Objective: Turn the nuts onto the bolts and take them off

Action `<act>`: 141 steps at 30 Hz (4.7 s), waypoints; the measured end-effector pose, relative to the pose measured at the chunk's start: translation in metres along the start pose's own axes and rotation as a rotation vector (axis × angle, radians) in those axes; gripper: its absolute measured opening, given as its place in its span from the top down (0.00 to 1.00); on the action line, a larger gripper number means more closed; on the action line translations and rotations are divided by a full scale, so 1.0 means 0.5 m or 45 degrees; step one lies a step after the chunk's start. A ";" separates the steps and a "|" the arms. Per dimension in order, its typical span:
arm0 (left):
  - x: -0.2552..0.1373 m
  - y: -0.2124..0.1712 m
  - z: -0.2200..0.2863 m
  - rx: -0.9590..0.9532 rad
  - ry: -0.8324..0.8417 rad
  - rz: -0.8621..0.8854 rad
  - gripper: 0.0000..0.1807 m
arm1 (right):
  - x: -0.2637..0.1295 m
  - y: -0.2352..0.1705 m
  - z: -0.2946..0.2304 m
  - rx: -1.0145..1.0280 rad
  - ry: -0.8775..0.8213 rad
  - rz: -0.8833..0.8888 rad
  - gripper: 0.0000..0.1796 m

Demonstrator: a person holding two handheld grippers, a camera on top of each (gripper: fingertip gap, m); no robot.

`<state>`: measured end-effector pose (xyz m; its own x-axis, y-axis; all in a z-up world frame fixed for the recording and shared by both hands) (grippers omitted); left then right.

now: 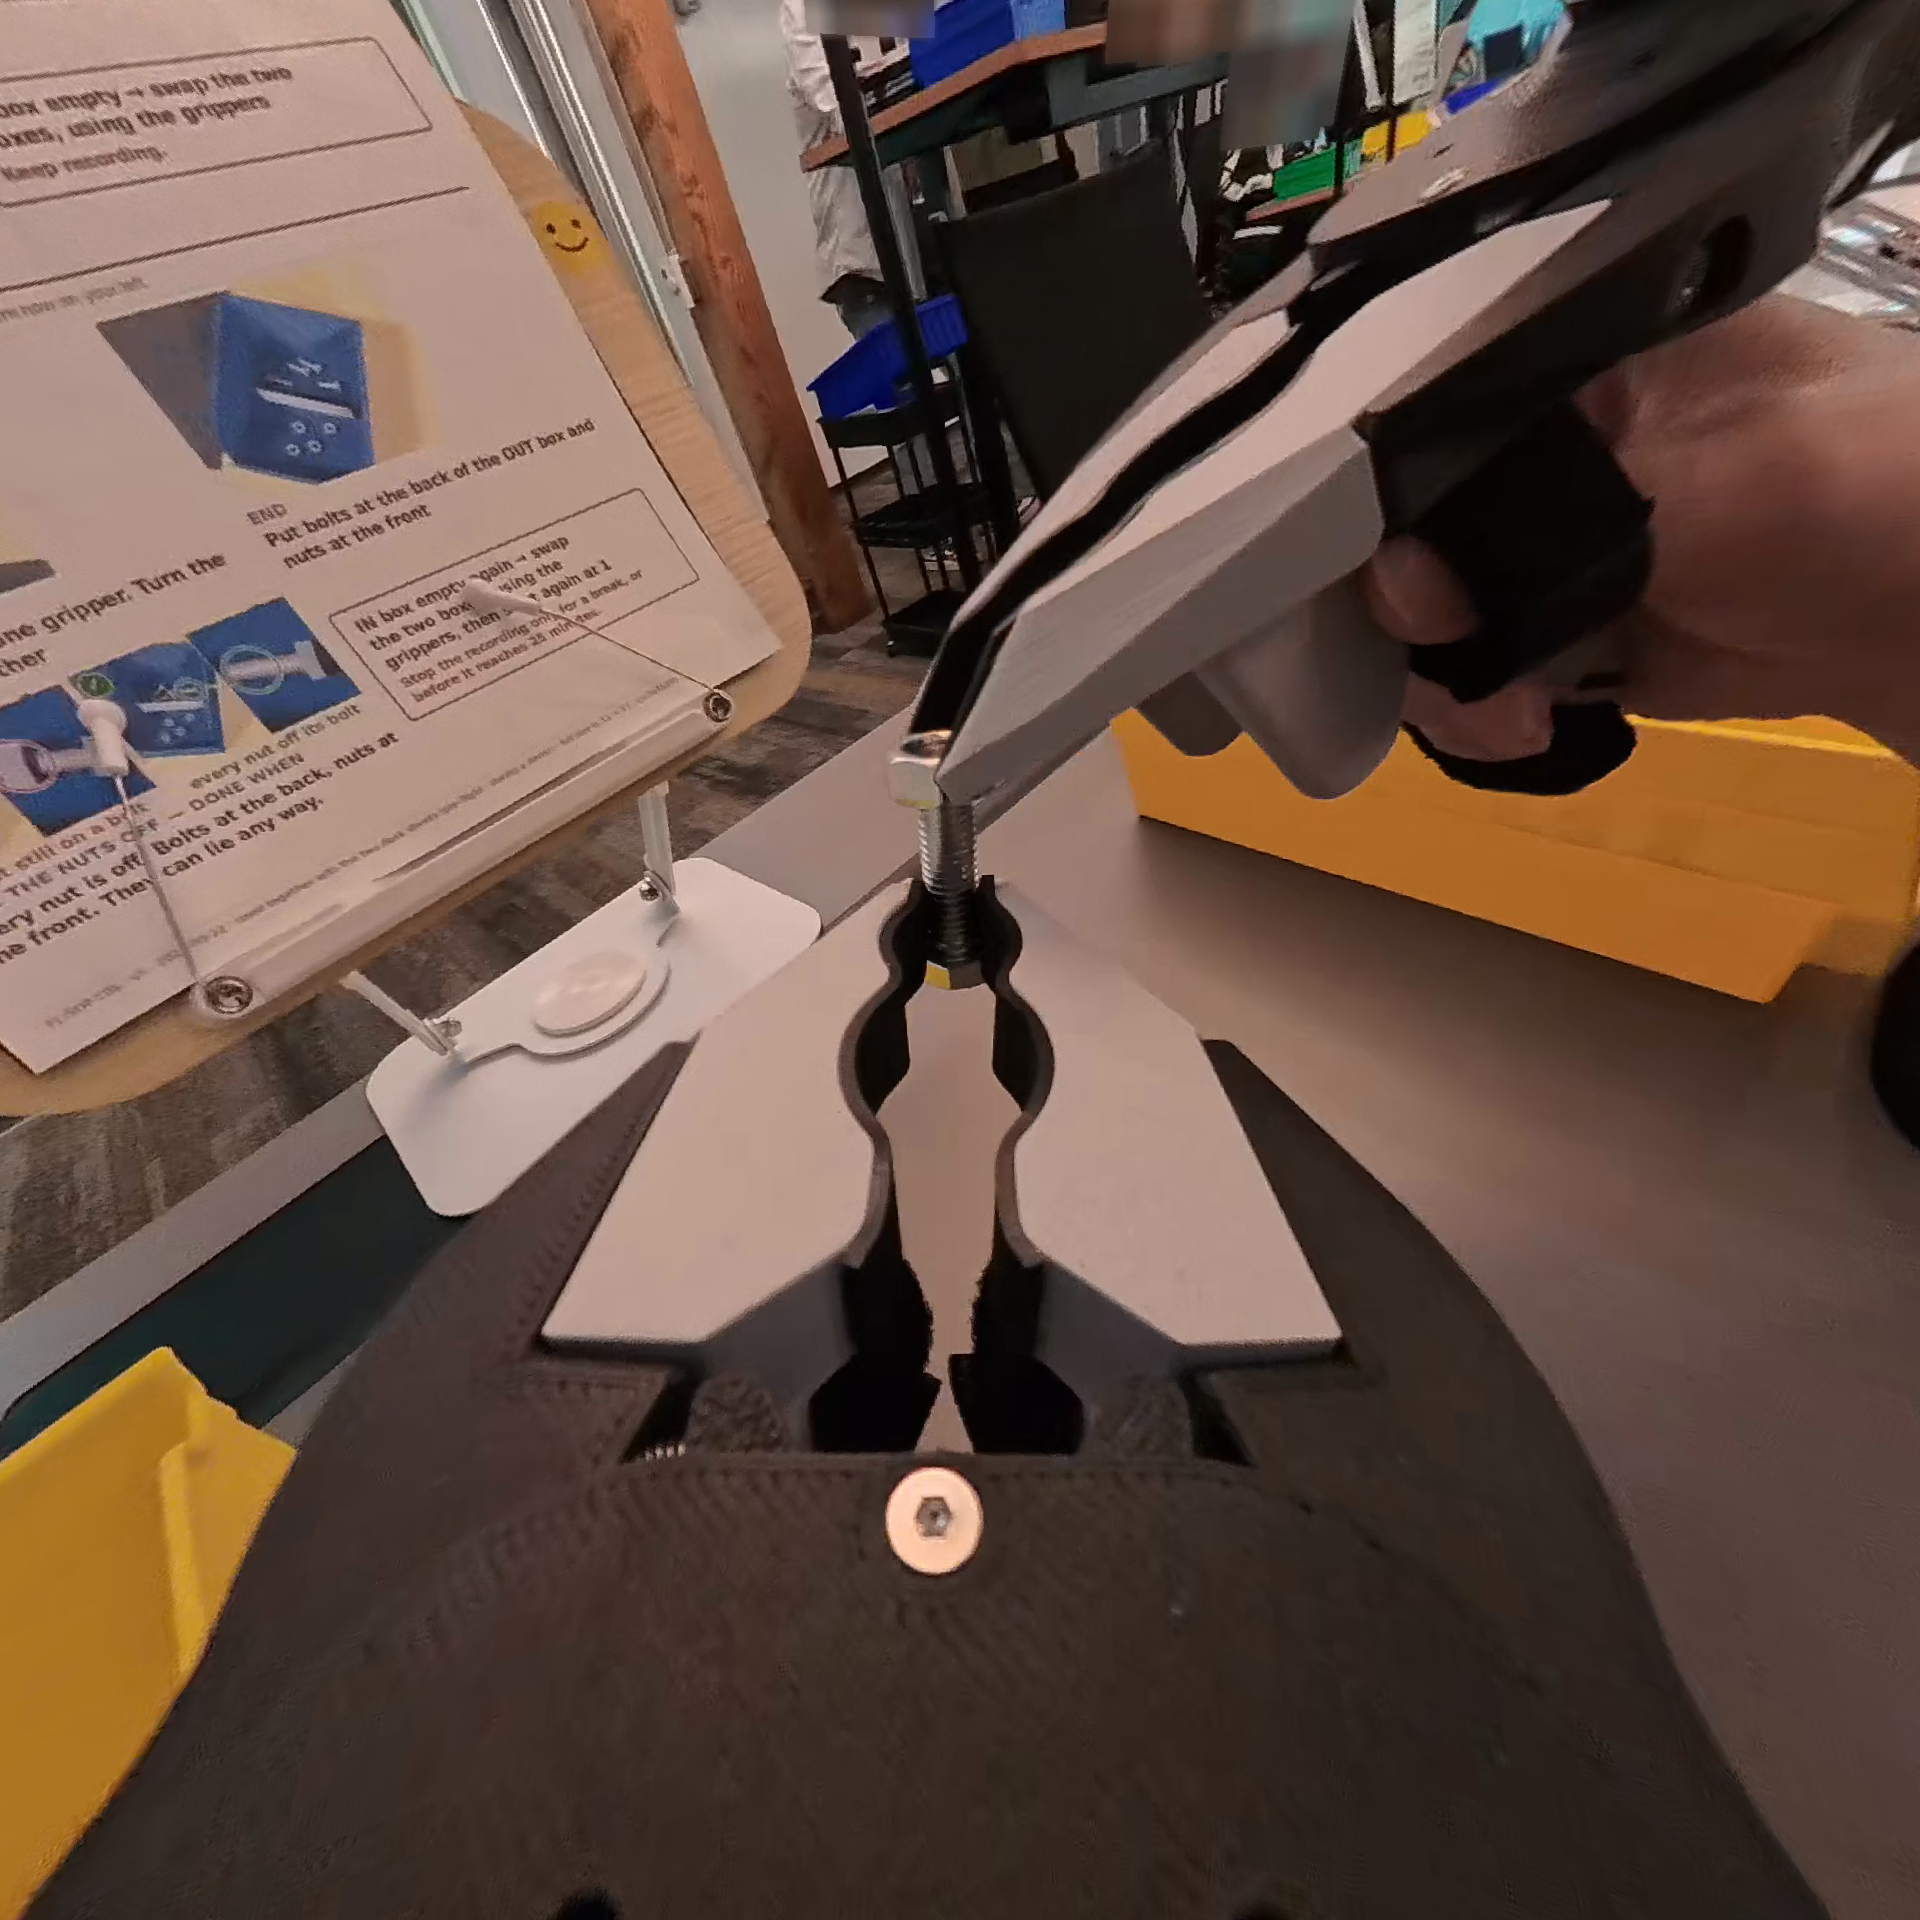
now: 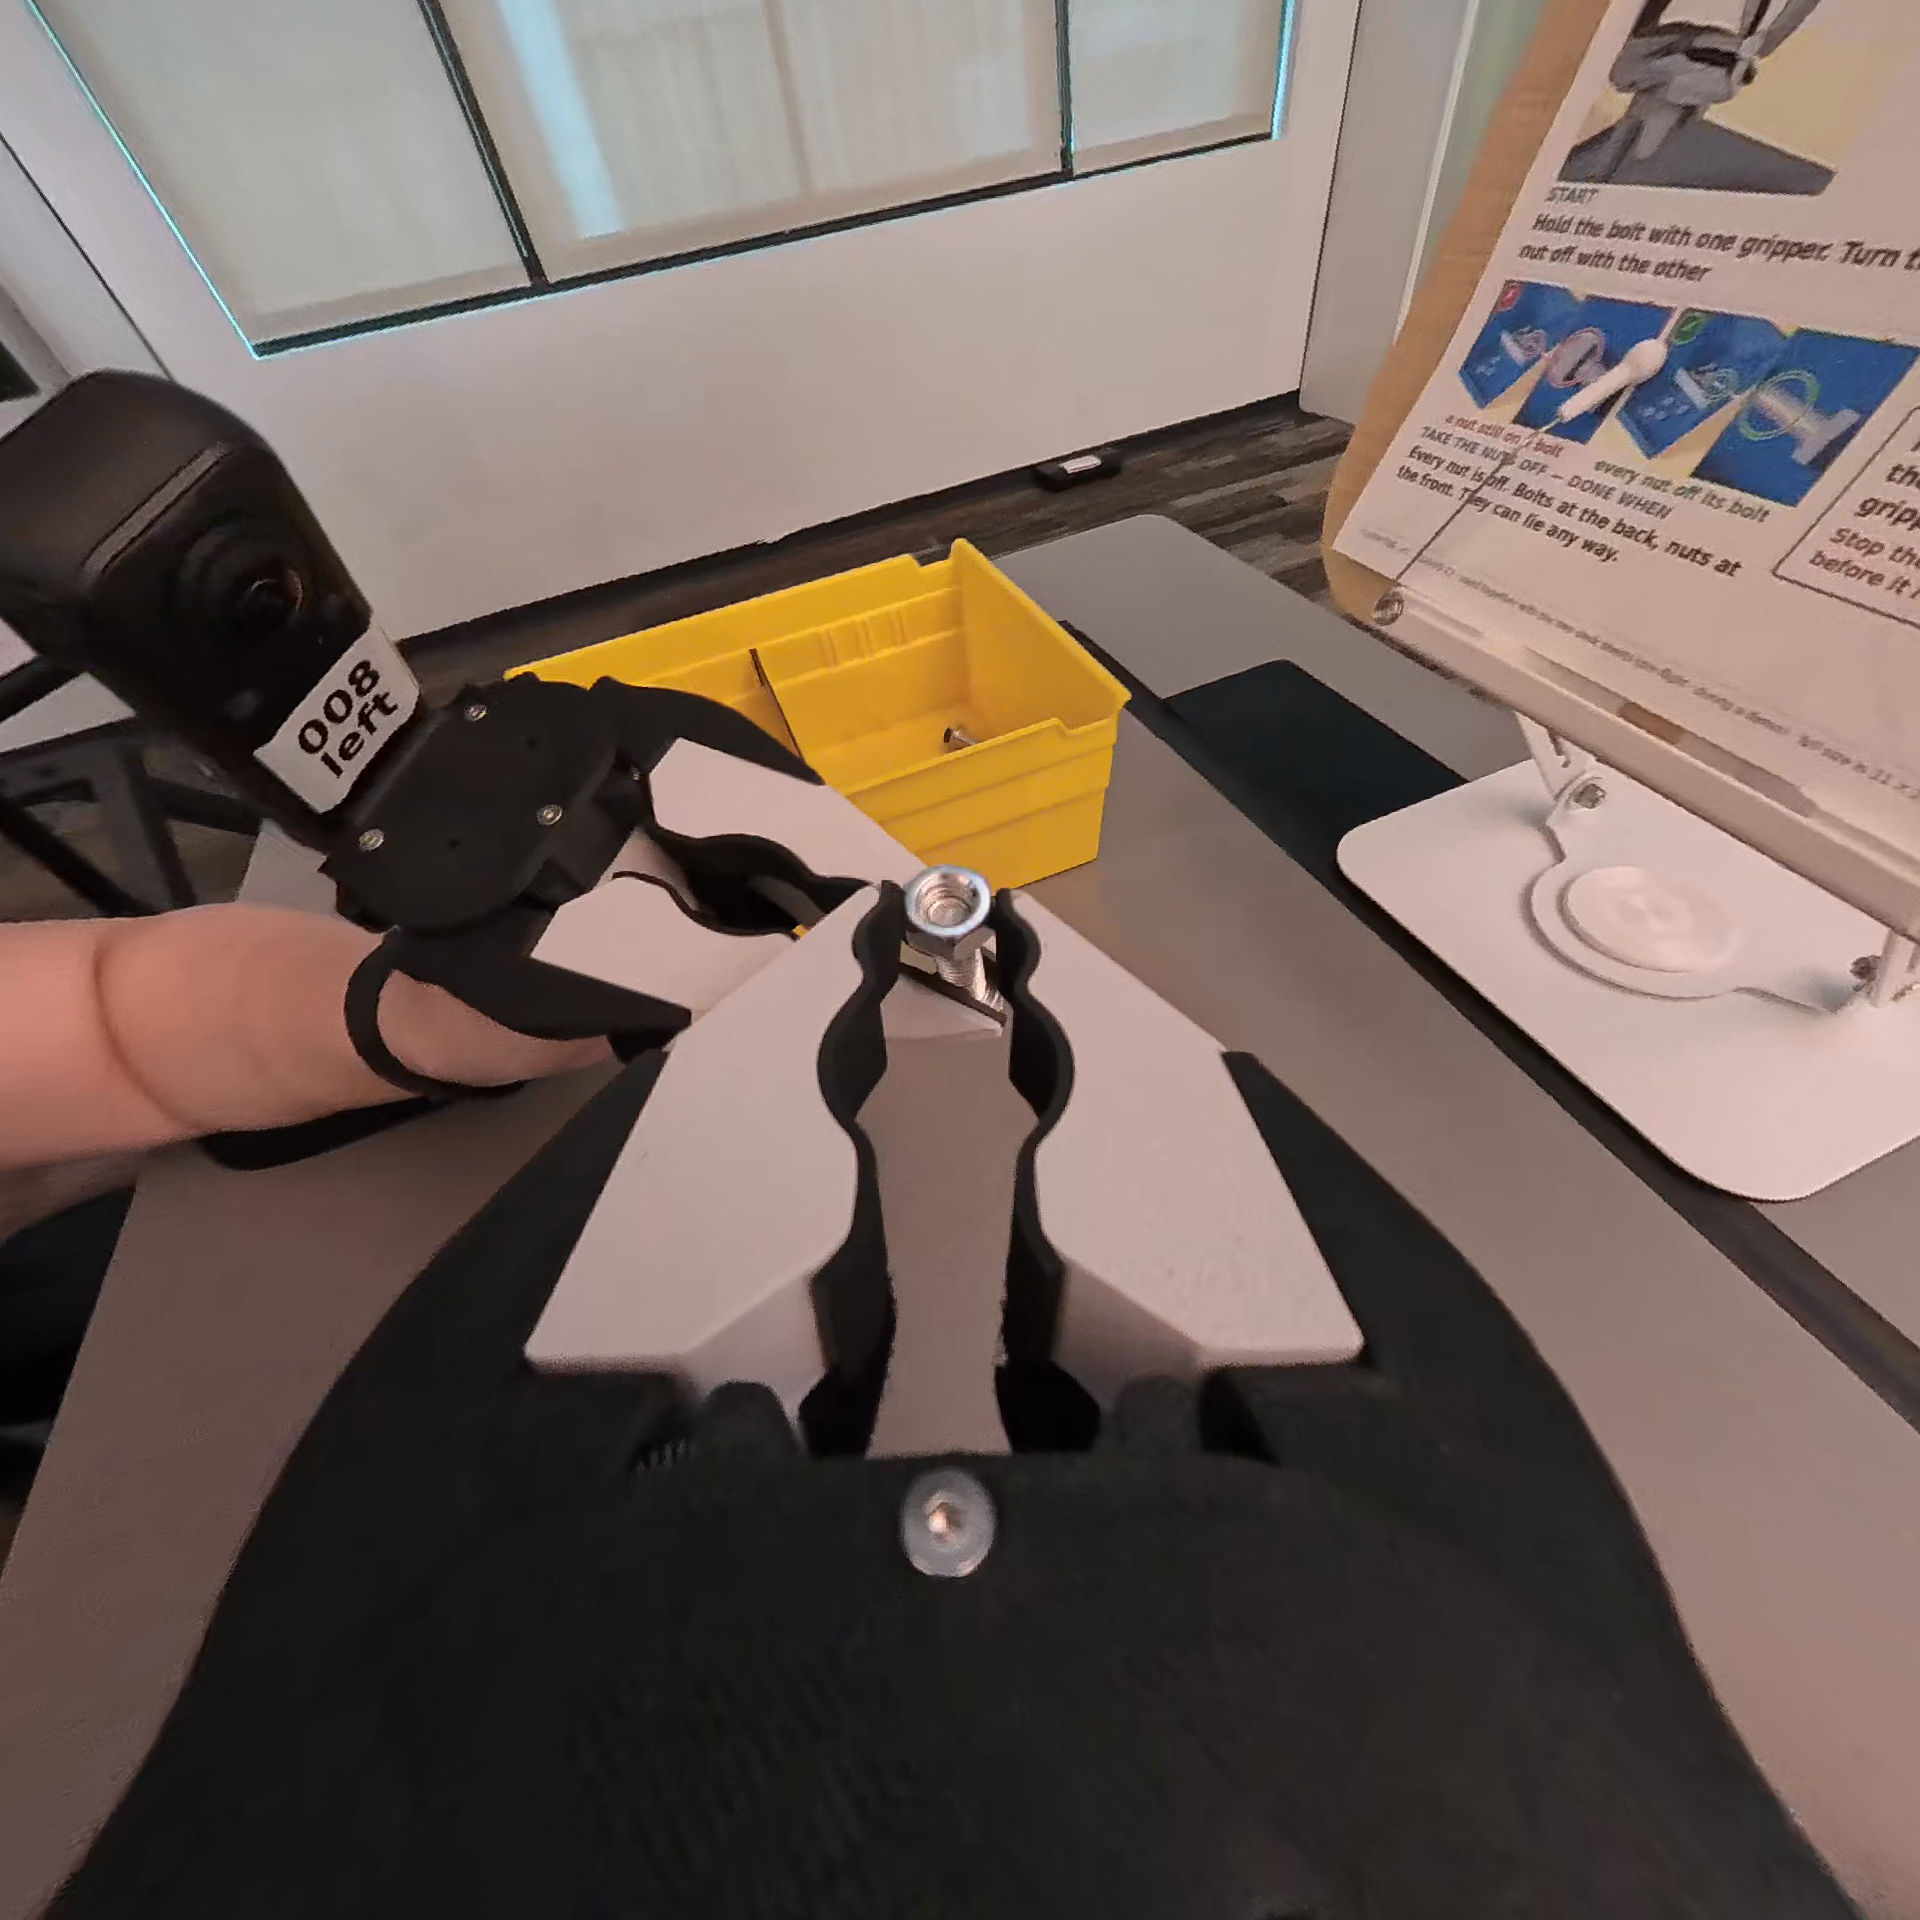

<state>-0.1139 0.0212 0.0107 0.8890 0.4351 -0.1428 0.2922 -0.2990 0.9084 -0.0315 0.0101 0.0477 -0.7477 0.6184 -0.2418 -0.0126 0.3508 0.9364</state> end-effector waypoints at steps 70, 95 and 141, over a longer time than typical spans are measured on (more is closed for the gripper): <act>-0.065 0.071 -0.070 -0.111 0.025 0.216 0.96 | -0.012 0.024 -0.112 -0.475 0.267 0.130 0.37; -0.074 0.072 -0.088 -0.207 -0.013 0.231 0.96 | -0.025 0.020 -0.155 -0.582 0.292 0.016 0.52; -0.067 0.111 -0.006 -0.155 -0.304 0.288 0.96 | -0.040 0.062 -0.096 -0.341 0.159 0.235 0.96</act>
<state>-0.1287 -0.0076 0.0669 0.9880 0.1545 -0.0074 0.0472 -0.2556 0.9656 -0.0489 -0.0250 0.0936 -0.8290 0.5575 -0.0443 -0.0306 0.0340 0.9990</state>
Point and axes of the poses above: each gripper's, where its closed fingertips meet, x out along the fingers, y out of its top, z = x × y across the jaws, the point moved 6 cm from there along -x, back along the fingers, and after that the axes turned 8 degrees about x, right-handed, at the moved point
